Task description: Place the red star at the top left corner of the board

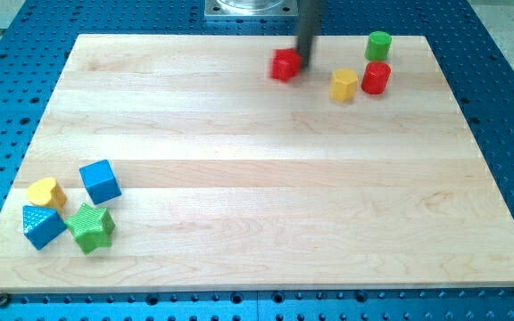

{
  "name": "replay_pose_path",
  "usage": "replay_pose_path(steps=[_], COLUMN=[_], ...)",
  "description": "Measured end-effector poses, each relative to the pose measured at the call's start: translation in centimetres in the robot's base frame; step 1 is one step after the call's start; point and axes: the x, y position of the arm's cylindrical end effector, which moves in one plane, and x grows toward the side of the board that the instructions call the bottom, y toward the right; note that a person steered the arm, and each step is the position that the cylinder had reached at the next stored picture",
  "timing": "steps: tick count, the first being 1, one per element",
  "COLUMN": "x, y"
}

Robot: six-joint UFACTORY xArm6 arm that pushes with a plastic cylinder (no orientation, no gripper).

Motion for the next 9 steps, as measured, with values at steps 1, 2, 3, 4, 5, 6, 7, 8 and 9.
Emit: replay_pose_path(steps=[1,2,3,4,5,6,7,8,9], x=[-0.7,-1.2,1.7,2.0,1.5,4.7,5.6,3.2,7.4], y=[-14.1,-5.9,-2.0,-11.6,-14.0,-7.7,-15.5,-20.4,-16.7])
